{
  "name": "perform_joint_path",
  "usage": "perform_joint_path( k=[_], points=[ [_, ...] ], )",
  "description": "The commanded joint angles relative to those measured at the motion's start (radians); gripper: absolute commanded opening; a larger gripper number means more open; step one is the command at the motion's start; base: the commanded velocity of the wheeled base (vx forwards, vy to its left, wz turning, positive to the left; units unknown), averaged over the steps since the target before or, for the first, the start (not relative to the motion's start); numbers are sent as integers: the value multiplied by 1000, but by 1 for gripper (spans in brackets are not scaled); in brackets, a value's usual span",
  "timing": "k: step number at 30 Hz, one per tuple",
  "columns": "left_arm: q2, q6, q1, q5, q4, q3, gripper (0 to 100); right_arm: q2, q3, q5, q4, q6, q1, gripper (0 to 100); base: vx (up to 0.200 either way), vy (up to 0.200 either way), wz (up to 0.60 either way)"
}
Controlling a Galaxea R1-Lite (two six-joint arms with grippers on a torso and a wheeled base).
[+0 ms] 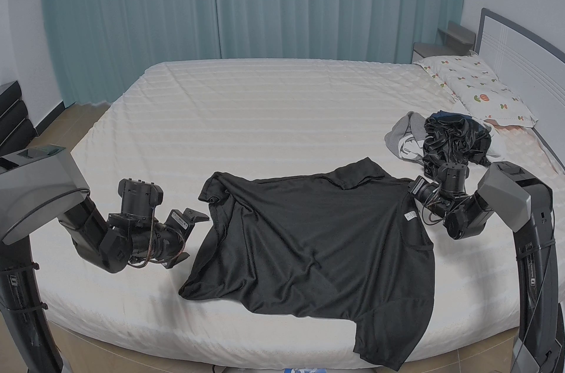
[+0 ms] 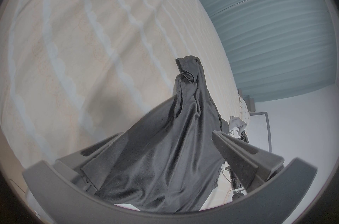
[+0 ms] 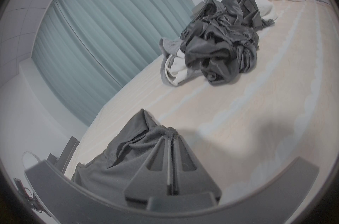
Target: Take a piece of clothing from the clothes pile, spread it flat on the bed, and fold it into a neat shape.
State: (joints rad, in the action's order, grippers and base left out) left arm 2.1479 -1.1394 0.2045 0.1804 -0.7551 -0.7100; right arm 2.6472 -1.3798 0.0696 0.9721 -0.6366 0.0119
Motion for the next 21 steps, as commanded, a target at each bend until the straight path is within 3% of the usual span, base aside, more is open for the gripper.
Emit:
perform_joint_path(
  k=[1,5,16,21],
  points=[
    [-2,-5,7,2,-38,81,100,-1,-36,-2,11,9,-17,100,0,0,0],
    [-8,3,9,1,-53,115,100,-33,34,-2,63,12,-20,100,0,0,0],
    [-20,4,18,1,-107,176,100,-334,565,32,132,-5,-24,100,0,0,0],
    [-40,13,47,-2,-167,251,100,-484,883,145,149,-3,-18,100,0,0,0]
  ],
)
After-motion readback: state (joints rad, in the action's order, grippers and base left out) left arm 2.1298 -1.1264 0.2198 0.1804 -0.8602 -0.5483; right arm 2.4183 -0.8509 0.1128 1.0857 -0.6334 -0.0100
